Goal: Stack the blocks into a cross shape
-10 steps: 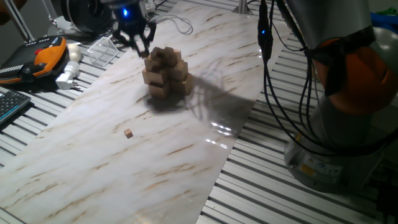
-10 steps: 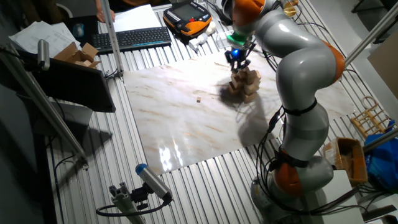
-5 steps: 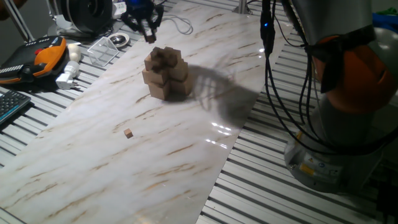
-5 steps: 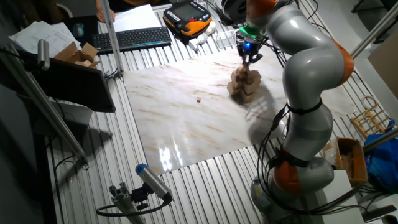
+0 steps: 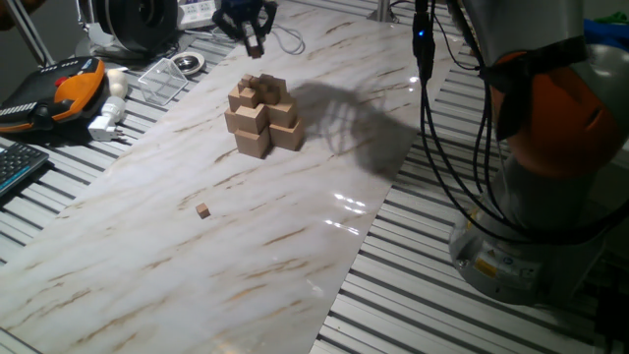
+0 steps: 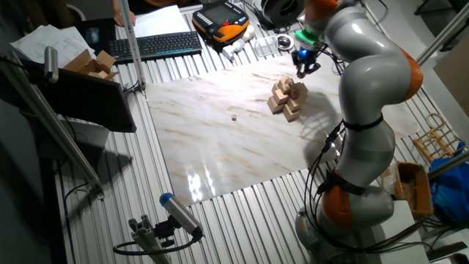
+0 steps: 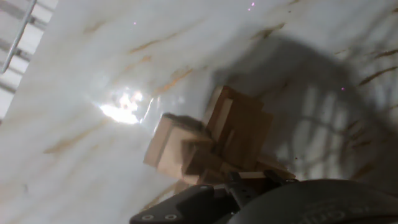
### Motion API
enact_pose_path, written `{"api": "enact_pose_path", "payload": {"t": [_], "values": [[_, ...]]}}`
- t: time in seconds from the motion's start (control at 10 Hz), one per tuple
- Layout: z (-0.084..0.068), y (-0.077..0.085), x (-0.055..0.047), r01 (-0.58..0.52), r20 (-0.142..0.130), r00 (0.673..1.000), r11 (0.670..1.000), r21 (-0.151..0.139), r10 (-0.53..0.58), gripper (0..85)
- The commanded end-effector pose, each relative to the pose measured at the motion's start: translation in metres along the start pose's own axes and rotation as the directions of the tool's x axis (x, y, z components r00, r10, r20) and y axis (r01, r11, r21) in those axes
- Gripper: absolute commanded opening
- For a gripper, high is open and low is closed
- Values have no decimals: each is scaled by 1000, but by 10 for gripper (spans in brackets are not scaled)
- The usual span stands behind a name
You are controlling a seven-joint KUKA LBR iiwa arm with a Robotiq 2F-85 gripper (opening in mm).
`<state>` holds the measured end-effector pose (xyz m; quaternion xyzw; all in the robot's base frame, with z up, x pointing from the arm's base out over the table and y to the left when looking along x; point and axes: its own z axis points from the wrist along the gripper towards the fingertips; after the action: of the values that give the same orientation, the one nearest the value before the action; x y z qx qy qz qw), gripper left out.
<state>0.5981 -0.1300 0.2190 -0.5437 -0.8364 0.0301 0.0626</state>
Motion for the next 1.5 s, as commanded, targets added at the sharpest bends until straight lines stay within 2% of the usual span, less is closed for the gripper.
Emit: {"api": "enact_pose_path", "payload": {"t": [0.0,0.1,0.2,0.4,0.6,1.1,1.4], "values": [[1,1,-3,-47,-5,999,999,0,47,0],[3,4,-2,-95,-15,995,995,-4,95,0],[5,7,1,-132,-11,991,991,0,132,0],[8,10,3,-159,37,987,987,16,158,0],[12,8,0,-143,35,989,990,19,142,0],[27,6,-2,-146,32,989,989,16,146,0],[34,8,3,-209,37,977,978,17,208,0]]}}
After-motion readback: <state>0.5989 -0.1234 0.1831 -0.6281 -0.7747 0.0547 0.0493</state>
